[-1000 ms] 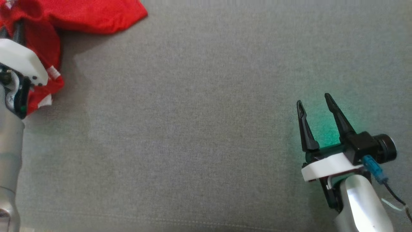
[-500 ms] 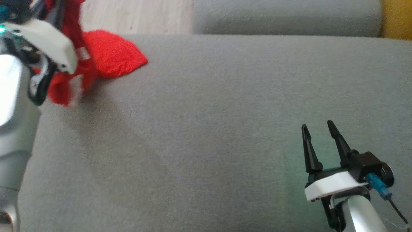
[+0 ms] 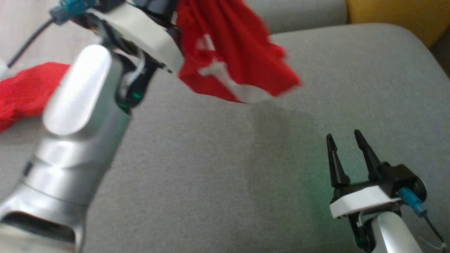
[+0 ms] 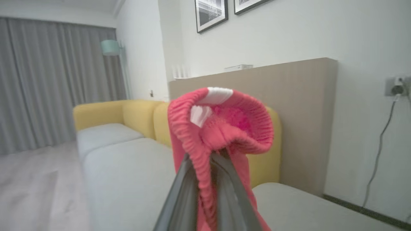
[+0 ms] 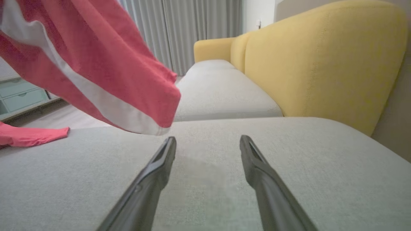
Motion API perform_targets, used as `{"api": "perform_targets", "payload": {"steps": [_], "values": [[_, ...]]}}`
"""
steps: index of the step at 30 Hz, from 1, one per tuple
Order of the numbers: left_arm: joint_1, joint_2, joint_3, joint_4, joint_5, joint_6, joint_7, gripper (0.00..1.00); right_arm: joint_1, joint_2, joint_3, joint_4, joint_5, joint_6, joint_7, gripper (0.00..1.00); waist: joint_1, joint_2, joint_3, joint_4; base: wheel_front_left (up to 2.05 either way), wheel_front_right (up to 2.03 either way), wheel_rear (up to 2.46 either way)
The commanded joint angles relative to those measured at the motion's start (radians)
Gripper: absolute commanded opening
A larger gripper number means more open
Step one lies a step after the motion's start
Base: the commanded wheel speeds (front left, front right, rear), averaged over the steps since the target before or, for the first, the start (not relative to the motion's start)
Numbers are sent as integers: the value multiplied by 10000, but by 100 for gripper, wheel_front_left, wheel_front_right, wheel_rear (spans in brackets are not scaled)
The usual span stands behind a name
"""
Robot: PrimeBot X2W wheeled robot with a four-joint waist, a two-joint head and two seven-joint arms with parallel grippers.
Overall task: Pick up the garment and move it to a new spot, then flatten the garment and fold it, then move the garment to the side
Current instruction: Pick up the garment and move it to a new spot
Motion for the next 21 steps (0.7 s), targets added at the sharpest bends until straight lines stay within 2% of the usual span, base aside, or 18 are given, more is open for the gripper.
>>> {"api": "perform_targets", "payload": {"steps": [1, 3, 6, 12, 14, 15, 16, 17, 21], "values": [[11, 216, 520, -192, -181, 135, -104, 0, -411, -47, 193, -357, 86, 40, -136, 100, 1, -1, 377, -323, 0, 0, 0], [613, -4, 635, 38, -514, 331, -233, 0, -471, -47, 163, -362, 94, 40, -136, 100, 1, -1, 607, -476, 0, 0, 0], [1536, -11, 761, 784, -823, 578, -333, 0, -631, -47, 210, -409, 145, 40, -137, 100, 1, -1, 991, -743, 0, 0, 0], [2730, 620, 1490, 3258, -1080, 1118, -1273, 0, -968, -47, 206, -504, 149, 40, -137, 100, 1, -1, 1754, -1189, 0, 0, 0], [2829, 693, 1644, 3784, -1133, 1155, -1598, 0, -970, -47, 152, -523, 121, 40, -137, 100, 1, -1, 1879, -1202, 0, 0, 0], [2861, 682, 1694, 3995, -1138, 1175, -1794, 5, -960, -47, 121, -522, 104, 40, -137, 100, 1, -1, 1906, -1185, 0, 0, 0], [2877, 663, 1738, 4174, -1106, 1228, -2058, 36, -944, -47, 88, -517, 80, 40, -137, 100, 1, -1, 1932, -1152, 0, 0, 0], [2889, 612, 1790, 4343, -1100, 1281, -2316, 100, -929, -47, 56, -519, 60, 40, -137, 100, 1, -1, 1942, -1111, 0, 0, 0], [2949, 358, 1667, 4894, -1014, 1072, -2907, 100, -877, -47, 1, -500, -43, 40, -137, 100, 1, -1, 1851, -869, 0, 0, 0]]}}
